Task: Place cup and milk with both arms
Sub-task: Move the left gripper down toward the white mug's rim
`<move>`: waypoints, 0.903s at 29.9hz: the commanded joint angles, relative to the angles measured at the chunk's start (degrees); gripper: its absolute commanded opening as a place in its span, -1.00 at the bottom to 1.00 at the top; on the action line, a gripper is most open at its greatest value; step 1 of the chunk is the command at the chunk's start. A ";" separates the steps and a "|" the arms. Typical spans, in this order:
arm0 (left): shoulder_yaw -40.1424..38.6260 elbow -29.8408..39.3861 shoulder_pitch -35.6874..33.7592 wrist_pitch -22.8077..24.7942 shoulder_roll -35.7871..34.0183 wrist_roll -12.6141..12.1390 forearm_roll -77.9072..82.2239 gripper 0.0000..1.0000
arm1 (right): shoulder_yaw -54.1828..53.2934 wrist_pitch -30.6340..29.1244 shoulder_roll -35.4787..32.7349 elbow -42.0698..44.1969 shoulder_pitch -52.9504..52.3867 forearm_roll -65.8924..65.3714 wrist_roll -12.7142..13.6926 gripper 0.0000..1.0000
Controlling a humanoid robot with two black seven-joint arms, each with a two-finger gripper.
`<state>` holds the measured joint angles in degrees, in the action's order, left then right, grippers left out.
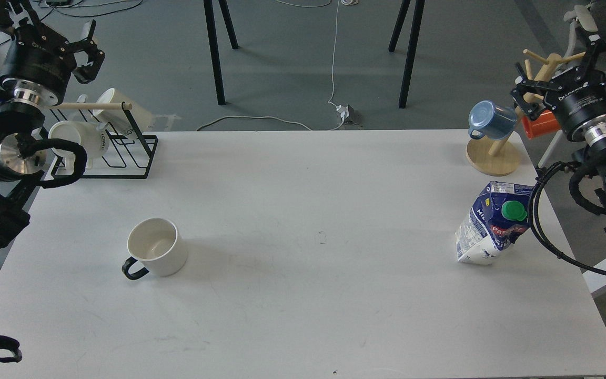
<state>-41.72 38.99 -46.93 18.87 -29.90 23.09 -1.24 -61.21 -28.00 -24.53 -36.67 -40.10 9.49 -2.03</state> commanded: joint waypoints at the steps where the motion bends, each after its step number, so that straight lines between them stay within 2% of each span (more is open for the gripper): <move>1: 0.15 -0.32 -0.09 0.46 0.02 -0.15 0.01 0.99 | 0.48 0.00 -0.60 -0.15 -0.24 0.00 0.00 0.99; 4: 0.32 -0.32 0.09 1.16 -0.33 -0.15 0.01 0.99 | 0.74 0.00 -0.69 -0.15 -0.24 0.00 0.00 0.99; 8: 0.59 -0.41 1.05 5.90 -0.33 0.03 0.01 0.99 | 0.57 0.00 -0.26 -0.24 -0.41 0.09 0.00 0.99; 13: 5.85 0.73 1.76 7.40 -0.25 0.47 6.48 0.99 | 0.57 0.00 0.01 -2.52 0.20 0.09 0.00 0.99; 16: 8.06 5.99 1.67 6.18 -2.08 1.52 17.55 0.98 | 0.66 0.00 -0.60 -4.54 1.34 -0.09 0.01 0.99; 20: 11.30 19.42 1.93 1.88 -10.59 1.44 37.75 0.89 | -0.57 0.00 -1.57 -7.09 1.96 0.09 -0.08 0.99; 23: 16.30 26.73 2.11 -1.55 -16.57 1.44 51.38 0.87 | -1.63 0.00 -2.98 -8.94 2.66 0.09 -0.08 0.99; 27: 18.25 30.09 2.28 -4.63 -20.98 1.44 67.03 0.87 | -2.24 0.00 -2.98 -10.17 4.07 0.09 -0.17 0.99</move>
<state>-24.77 67.07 -44.75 16.01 -48.09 24.54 55.13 -63.06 -28.00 -27.39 -45.95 -36.86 9.57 -2.12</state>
